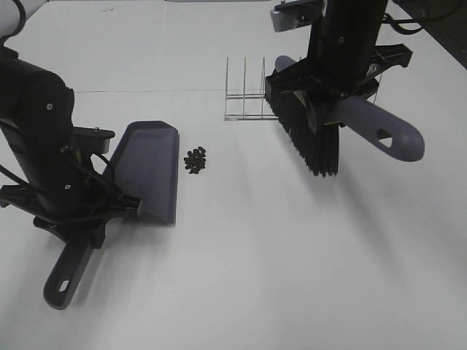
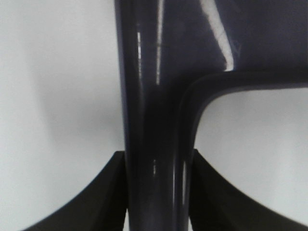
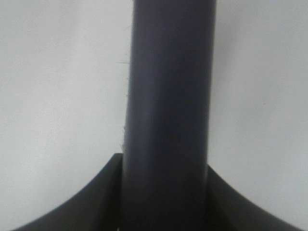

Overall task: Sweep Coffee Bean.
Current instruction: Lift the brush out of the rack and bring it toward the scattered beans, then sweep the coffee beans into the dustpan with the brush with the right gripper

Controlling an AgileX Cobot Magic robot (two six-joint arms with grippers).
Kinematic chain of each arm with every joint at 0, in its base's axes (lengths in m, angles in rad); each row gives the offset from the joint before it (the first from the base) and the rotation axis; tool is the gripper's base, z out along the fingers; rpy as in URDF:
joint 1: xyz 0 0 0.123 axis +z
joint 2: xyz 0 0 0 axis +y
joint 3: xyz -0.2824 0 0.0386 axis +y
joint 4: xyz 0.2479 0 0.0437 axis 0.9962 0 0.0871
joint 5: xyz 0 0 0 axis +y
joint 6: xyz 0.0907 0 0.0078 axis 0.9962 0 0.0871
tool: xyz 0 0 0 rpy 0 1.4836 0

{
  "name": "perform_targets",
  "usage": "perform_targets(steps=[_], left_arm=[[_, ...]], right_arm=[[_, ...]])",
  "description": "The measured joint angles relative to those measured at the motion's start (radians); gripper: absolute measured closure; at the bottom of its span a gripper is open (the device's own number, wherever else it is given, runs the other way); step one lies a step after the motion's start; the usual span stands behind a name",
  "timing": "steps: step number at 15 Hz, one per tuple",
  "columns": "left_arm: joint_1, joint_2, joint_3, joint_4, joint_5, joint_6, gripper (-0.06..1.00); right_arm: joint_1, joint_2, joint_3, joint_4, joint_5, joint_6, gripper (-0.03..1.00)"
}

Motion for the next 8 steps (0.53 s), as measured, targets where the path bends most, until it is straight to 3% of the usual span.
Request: perform_targets(steps=[4, 8], left_arm=[[-0.002, 0.059, 0.000, 0.020, -0.032, -0.019, 0.60], [-0.002, 0.083, -0.010, 0.022, -0.030, -0.019, 0.60]], right_arm=[[0.078, 0.153, -0.006, -0.093, -0.001, 0.064, 0.66], [0.165, 0.326, -0.161, -0.121, -0.014, 0.060, 0.66]])
